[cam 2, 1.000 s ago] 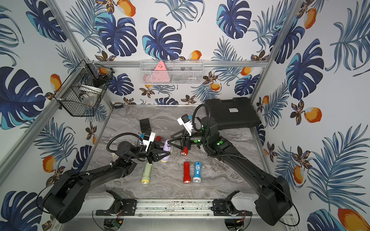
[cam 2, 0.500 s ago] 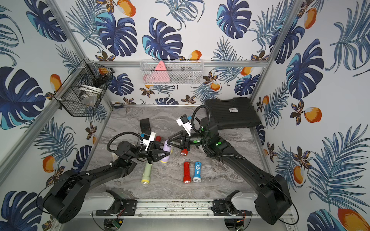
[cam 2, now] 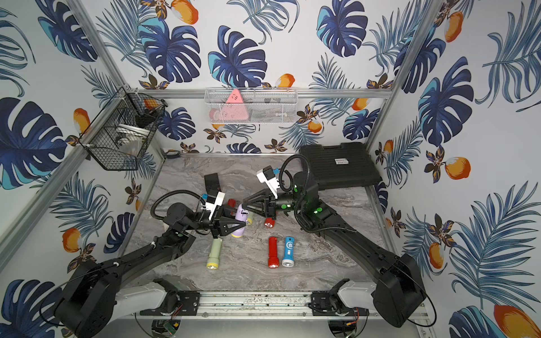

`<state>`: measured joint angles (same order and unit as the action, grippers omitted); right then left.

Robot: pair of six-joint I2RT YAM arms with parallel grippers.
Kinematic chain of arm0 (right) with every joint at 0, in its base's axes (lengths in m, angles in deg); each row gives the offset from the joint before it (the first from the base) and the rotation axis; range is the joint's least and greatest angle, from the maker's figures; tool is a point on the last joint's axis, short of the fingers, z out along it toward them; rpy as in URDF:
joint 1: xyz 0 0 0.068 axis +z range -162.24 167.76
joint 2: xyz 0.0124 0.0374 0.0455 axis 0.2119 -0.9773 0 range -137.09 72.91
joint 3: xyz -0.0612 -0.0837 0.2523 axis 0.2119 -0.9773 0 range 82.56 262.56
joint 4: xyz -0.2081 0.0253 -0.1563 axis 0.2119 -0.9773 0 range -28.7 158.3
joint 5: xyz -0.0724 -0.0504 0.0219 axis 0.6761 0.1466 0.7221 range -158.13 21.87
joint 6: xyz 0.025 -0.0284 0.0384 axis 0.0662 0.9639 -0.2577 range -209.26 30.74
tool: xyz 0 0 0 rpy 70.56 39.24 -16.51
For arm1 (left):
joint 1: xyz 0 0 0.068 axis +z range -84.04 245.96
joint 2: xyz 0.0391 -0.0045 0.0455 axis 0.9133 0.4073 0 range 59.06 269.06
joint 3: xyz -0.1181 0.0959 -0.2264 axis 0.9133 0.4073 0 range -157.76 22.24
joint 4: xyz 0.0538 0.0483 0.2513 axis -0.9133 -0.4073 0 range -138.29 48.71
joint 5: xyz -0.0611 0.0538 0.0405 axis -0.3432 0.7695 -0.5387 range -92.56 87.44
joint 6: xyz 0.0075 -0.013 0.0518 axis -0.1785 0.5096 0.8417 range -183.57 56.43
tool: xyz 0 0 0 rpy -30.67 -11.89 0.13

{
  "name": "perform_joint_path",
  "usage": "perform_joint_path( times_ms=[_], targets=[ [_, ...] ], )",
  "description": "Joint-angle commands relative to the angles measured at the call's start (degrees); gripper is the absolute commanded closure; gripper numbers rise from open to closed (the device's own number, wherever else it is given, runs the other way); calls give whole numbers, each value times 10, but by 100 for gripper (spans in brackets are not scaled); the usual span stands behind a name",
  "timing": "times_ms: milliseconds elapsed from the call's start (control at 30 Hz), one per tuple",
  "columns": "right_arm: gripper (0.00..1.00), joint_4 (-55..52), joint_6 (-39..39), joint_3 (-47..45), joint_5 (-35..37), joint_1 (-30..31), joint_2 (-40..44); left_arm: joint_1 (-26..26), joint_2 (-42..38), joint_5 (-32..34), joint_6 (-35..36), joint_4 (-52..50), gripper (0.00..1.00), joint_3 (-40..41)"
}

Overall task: Close the plug at the bottom of the flashlight
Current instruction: Close the plug of the flashlight.

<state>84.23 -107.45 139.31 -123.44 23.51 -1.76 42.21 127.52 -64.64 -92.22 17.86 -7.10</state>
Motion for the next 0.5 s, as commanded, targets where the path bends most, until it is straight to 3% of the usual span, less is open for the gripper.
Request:
perform_joint_path(
  times_ms=[0, 267, 467],
  targets=[
    [70, -144, 42, -6, 20, 10, -15, -1, -8, 7, 21, 106, 100, -24],
    [58, -194, 77, -8, 51, 12, 0, 5, 3, -16, 9, 114, 100, -39],
    [50, -206, 87, -7, 54, 12, 9, 11, 55, -29, -91, 244, 100, -43]
  ],
)
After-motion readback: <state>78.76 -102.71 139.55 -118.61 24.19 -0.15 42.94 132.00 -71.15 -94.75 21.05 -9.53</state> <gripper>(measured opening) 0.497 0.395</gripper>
